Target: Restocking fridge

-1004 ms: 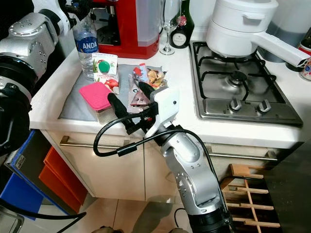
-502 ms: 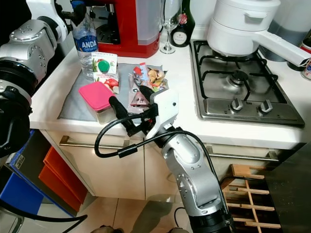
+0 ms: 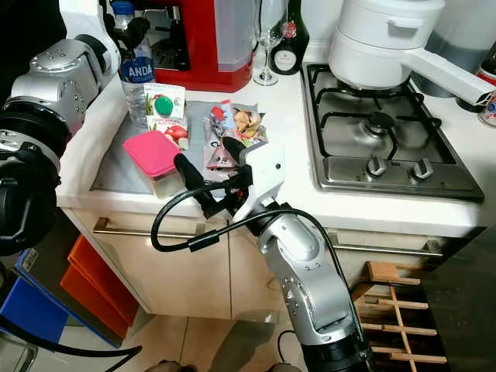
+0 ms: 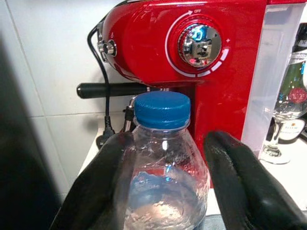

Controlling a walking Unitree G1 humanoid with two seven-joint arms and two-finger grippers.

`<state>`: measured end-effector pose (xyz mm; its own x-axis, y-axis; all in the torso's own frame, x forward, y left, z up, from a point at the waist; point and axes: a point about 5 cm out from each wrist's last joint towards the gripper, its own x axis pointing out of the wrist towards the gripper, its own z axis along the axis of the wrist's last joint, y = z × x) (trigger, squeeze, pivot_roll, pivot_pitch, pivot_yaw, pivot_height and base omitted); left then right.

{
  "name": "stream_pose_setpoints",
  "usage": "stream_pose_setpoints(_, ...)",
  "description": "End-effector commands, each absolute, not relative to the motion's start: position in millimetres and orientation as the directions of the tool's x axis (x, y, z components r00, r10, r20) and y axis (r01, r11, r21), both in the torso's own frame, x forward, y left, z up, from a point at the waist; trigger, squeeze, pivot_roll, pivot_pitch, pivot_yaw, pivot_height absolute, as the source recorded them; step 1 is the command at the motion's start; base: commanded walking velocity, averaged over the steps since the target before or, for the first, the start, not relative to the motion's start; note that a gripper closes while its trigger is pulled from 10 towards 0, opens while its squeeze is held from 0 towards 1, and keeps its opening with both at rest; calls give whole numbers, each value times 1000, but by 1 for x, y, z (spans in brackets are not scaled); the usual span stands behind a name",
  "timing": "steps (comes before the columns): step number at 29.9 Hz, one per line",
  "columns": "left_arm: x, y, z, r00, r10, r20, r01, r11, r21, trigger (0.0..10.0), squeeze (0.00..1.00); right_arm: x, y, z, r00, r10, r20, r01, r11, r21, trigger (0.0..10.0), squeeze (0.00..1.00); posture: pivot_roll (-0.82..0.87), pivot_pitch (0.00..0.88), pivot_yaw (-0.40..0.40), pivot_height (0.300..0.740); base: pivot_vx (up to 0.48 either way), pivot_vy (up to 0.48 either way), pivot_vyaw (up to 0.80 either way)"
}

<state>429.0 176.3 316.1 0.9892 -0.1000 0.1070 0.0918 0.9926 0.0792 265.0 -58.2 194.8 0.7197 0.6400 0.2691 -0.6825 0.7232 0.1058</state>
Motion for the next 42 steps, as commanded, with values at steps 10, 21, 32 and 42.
stream_pose_setpoints(10, 429, 176, 300, 993, -101, 55, 95, 991, 98, 0, 0, 262, -57, 196, 713, 646, 271, -688, 719, 97, 10000, 4, -189, 44, 46, 740, 0, 0, 0)
stream_pose_setpoints(21, 430, 170, 305, 989, -129, 74, 119, 984, 136, 0, 0, 261, -59, 194, 726, 635, 265, -676, 730, 101, 10000, 4, -199, 51, 56, 740, 0, 0, 0)
stream_pose_setpoints(32, 426, 166, 345, 954, -221, 205, 178, 962, 206, 10000, 1000, 261, -61, 189, 733, 633, 251, -672, 730, 121, 10000, 4, -183, 47, 47, 740, 0, 0, 0)
stream_pose_setpoints(42, 416, 175, 382, 905, -264, 335, 218, 961, 169, 10000, 1000, 269, -66, 187, 748, 614, 253, -655, 745, 130, 10000, 4, -169, 31, 57, 740, 0, 0, 0)
